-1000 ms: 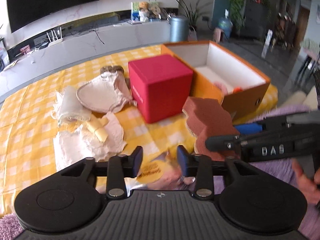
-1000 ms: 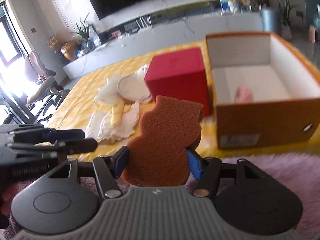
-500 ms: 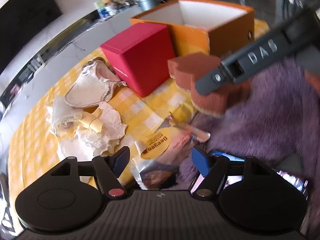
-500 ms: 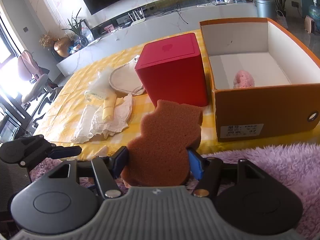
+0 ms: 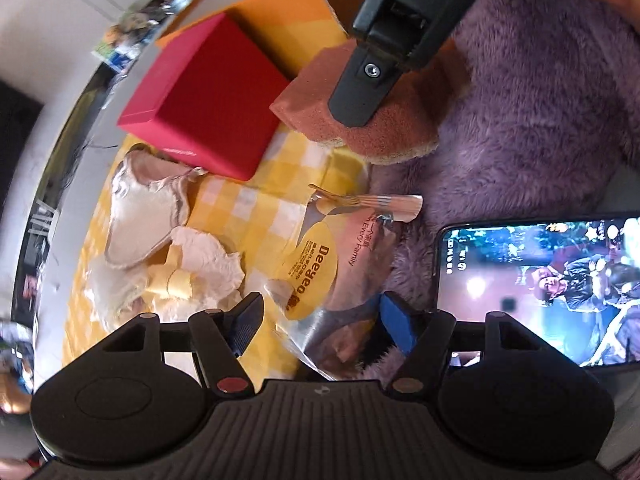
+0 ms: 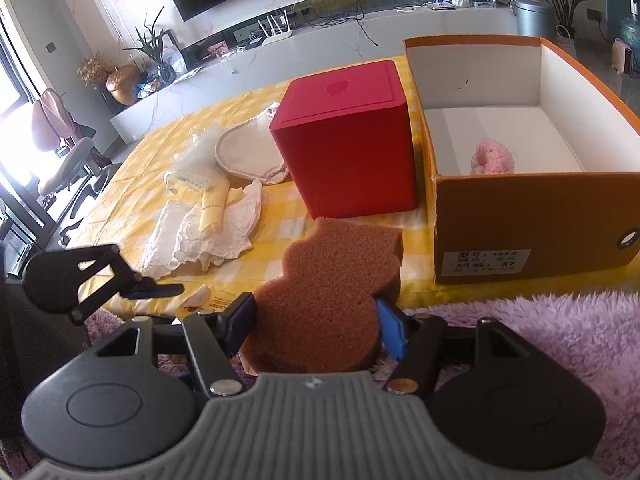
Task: Organize soft objects
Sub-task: 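Carry the brown sponge in the right tool while the left tool carries the snack bag toward the orange box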
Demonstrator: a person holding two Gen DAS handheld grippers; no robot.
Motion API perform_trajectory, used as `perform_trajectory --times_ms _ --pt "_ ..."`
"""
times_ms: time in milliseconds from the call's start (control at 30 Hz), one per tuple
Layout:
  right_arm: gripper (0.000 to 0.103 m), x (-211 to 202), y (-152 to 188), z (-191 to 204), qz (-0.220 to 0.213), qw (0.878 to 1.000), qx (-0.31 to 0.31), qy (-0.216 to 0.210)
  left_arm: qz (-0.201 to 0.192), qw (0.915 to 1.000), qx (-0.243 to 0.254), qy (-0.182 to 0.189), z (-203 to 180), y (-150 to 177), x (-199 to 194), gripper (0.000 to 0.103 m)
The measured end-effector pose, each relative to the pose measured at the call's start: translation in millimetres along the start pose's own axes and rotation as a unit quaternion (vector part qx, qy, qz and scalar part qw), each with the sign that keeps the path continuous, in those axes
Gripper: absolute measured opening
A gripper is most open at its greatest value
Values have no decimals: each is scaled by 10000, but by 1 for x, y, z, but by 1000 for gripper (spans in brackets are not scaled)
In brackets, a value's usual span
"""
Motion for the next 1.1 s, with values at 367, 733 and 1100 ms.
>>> perform_trajectory --times_ms 367,733,1100 --pt "65 6 1 -2 68 10000 -13 24 191 9996 -56 177 3 -14 26 67" --pt "41 9 3 -1 176 9997 -72 124 158 9989 -350 258 -2 -16 24 34" --pt "61 9 4 -2 262 9996 -37 108 -190 9770 -2083 409 37 -12 -10 28"
Point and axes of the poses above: each gripper's, at about its wrist camera, not at the fingertips, and x roughly the way its jaws point, z to its left, y to its underside, the point moved 6 cm from there along x, roughly the way its jaws point, and after that the axes turned 8 degrees about -x, right-handed, at the moved point
